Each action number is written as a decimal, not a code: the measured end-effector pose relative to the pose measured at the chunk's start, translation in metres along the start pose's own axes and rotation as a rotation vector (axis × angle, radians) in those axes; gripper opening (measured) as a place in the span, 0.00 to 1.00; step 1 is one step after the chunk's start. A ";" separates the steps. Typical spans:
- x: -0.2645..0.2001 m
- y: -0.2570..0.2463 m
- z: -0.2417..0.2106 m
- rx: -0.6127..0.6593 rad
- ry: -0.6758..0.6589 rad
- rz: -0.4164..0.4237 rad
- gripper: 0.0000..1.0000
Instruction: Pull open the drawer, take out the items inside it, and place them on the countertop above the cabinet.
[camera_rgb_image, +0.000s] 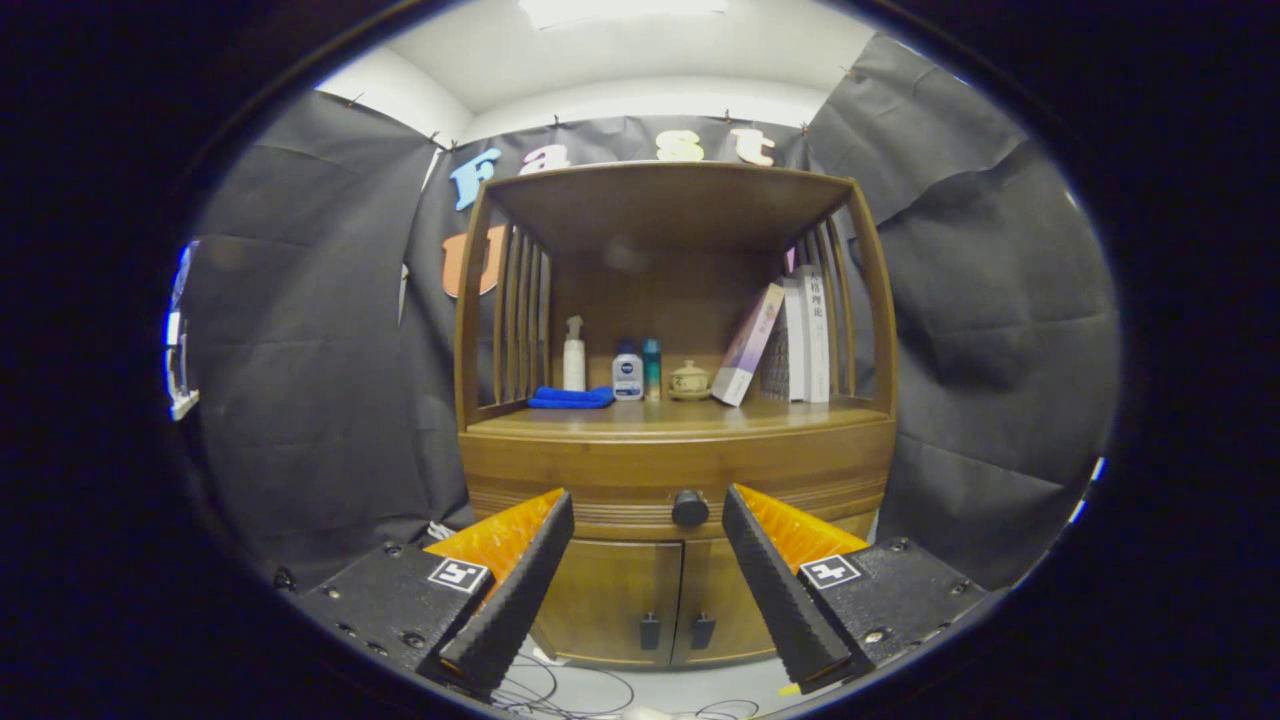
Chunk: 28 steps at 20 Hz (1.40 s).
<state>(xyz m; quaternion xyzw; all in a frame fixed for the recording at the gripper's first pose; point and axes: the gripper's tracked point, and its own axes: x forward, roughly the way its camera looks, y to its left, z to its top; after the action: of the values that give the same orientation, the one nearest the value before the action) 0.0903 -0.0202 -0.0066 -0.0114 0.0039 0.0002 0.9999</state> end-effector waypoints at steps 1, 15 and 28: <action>0.019 -0.007 -0.001 -0.016 0.005 -0.014 0.99; 0.151 -0.047 -0.077 -0.003 0.181 -0.077 0.83; 0.159 -0.051 -0.081 0.016 0.236 -0.075 0.39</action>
<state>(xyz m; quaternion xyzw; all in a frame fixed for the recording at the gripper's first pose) 0.2491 -0.0731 -0.0875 -0.0036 0.1212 -0.0384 0.9919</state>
